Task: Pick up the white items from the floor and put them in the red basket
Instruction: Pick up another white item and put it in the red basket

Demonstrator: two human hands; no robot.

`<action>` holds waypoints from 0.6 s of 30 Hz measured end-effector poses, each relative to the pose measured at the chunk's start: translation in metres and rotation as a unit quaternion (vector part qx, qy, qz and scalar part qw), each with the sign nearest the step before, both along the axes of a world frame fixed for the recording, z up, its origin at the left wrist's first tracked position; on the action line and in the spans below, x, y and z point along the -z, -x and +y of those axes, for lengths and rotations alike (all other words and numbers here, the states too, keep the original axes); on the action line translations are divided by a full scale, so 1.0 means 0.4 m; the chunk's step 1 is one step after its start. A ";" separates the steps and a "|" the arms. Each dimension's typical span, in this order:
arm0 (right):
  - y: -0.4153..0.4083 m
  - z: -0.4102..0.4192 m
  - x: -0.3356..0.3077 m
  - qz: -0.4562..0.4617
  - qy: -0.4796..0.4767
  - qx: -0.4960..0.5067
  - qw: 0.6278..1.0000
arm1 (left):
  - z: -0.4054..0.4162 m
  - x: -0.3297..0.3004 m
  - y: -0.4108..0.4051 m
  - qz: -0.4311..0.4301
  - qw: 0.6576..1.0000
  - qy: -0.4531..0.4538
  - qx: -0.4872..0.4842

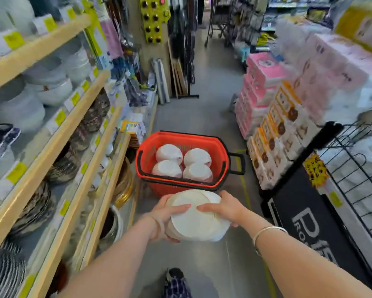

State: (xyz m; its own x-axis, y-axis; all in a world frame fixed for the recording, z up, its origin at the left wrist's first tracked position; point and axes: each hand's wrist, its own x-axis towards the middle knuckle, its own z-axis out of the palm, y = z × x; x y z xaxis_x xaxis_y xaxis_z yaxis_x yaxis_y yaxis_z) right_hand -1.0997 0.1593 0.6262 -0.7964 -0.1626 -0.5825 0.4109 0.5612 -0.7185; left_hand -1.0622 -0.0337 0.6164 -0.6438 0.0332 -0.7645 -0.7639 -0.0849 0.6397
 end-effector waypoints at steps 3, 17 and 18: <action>0.148 -0.005 0.003 -0.001 0.018 0.029 0.999 | -0.007 -0.024 0.174 0.002 1.000 0.014 0.012; 0.912 0.044 0.172 -0.049 0.019 0.009 0.999 | 0.048 0.128 0.932 -0.059 0.998 0.032 -0.021; 0.965 0.043 0.196 -0.055 0.013 0.006 0.998 | 0.048 0.152 0.981 -0.060 0.997 0.038 -0.024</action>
